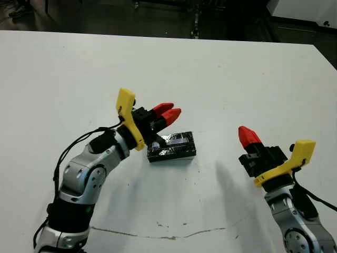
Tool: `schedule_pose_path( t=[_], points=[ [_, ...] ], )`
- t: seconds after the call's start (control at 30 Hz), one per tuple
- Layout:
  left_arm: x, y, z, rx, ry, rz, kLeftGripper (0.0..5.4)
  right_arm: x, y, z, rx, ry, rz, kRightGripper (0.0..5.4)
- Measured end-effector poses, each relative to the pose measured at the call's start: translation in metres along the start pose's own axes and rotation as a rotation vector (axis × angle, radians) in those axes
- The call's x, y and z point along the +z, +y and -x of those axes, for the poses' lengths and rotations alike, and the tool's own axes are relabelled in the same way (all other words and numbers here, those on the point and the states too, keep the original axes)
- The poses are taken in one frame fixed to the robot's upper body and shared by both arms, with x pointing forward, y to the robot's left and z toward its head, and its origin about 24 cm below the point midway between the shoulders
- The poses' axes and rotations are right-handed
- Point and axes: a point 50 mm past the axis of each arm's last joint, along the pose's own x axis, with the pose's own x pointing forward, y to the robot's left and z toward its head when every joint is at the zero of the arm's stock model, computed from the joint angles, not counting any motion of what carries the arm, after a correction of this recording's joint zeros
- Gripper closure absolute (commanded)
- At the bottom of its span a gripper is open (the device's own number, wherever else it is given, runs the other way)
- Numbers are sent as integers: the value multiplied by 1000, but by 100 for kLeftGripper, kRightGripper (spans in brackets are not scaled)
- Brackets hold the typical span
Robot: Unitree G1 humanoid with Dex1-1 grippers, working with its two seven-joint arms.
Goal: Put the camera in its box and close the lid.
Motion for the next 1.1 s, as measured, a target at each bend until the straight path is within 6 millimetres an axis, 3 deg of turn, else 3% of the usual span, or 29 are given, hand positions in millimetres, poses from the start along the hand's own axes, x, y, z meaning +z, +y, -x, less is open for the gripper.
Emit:
schedule_pose_path(
  t=[0.13, 0.47, 1.1],
  points=[
    [-5, -3, -4, -10, 28, 14, 539, 0, 0, 0, -1, 0, 1, 540],
    [-44, -1, -11, 7, 149, 57, 539, 0, 0, 0, -2, 1, 0, 540],
    [-72, -2, -25, 118, 218, -25, 539, 0, -1, 1, -9, 2, -1, 540]
  ],
)
